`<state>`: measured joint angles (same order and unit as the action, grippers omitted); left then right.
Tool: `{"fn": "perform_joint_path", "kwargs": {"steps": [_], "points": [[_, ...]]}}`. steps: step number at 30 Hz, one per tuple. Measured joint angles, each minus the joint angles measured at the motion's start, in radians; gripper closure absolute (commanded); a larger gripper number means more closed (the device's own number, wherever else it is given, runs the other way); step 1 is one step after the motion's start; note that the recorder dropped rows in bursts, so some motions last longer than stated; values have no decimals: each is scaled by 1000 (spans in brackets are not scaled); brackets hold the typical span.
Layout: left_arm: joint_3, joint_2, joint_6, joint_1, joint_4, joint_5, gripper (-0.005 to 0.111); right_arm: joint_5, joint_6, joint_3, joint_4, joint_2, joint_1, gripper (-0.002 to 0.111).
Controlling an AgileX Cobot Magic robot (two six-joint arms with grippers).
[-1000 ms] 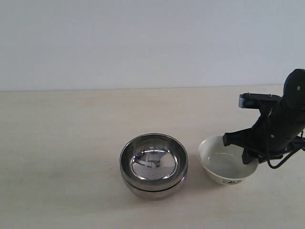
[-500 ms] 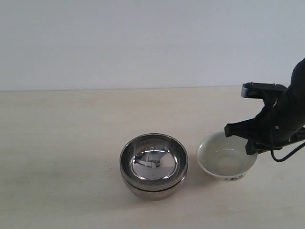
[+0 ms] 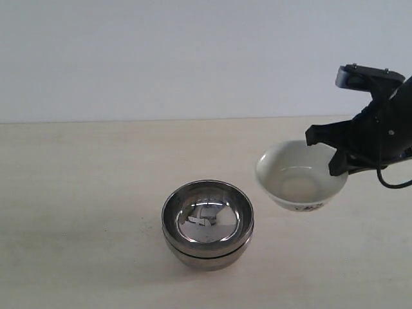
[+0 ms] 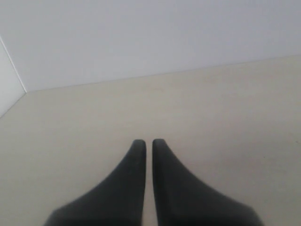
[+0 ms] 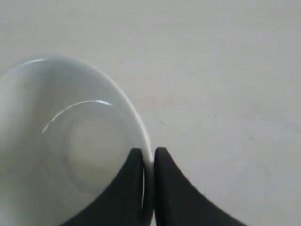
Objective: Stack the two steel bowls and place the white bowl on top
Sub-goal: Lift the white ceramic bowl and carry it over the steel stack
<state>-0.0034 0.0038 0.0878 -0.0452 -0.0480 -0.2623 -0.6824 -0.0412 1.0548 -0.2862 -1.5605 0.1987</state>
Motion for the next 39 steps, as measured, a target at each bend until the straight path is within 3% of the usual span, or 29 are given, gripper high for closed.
{"fn": "perform_joint_path", "kwargs": {"steps": [12,39], "points": [[0,0,0,0,0,0,103,-113,-29,70,-121,132,7,108],[0,0,0,0,0,0,103,9,-10,70,-176,59,313,108]]}}
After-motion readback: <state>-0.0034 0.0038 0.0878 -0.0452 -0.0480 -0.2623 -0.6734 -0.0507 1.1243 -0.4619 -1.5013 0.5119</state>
